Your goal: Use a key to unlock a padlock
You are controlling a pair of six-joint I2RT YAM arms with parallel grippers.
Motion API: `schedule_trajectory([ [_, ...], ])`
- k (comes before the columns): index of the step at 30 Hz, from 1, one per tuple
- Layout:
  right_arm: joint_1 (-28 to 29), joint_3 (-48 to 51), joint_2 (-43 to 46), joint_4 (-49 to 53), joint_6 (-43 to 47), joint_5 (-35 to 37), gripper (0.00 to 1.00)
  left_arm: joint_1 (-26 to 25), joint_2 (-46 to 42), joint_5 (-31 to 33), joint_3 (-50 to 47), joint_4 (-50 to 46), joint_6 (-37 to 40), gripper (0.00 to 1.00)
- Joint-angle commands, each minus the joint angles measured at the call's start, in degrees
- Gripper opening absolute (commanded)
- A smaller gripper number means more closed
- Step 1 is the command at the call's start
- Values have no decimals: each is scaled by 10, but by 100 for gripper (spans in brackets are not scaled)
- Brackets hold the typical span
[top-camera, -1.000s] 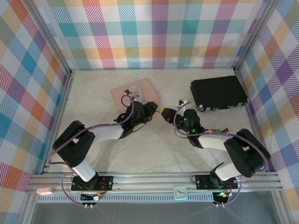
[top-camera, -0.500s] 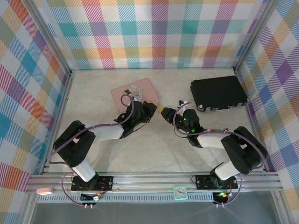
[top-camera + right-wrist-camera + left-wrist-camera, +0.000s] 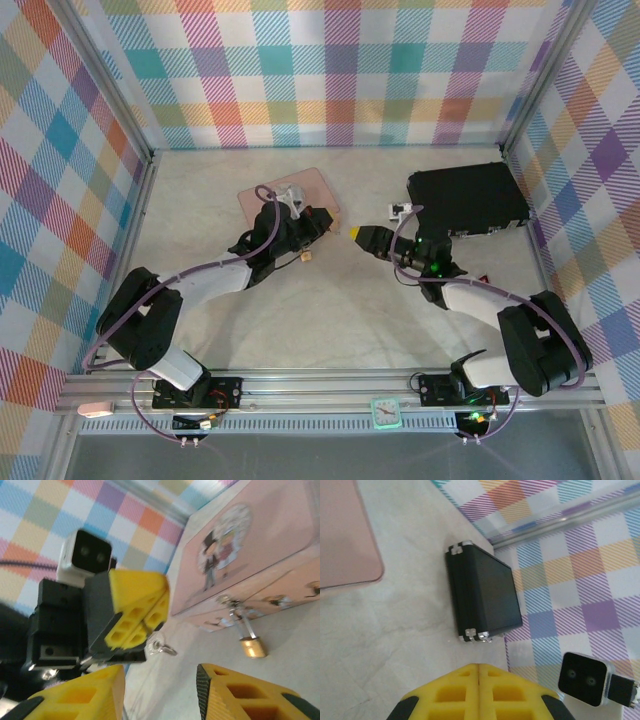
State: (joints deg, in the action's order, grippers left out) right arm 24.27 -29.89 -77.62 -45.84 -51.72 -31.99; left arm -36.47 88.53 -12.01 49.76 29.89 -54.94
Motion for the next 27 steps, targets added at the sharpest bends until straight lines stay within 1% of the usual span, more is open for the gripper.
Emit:
schedule_trajectory([
  [1,-2,-22,-18,-61,15,-86,42,2,-13,-59,6,45,51,0],
  [6,-2,-26,-40,-128,-12,-111,42,2,-13,-87,-5,97,61,0],
  [14,-2,-25,-48,-140,-14,-104,40,2,-16,-101,-14,132,57,0],
  [23,-2,-23,-46,-142,-7,-66,41,2,-13,-109,-21,154,38,0],
  [24,-2,-24,-48,-147,-10,-66,40,2,-12,-109,-22,154,37,0],
  [27,-2,-26,-60,-171,-24,-72,33,2,-12,-109,-21,156,34,0],
])
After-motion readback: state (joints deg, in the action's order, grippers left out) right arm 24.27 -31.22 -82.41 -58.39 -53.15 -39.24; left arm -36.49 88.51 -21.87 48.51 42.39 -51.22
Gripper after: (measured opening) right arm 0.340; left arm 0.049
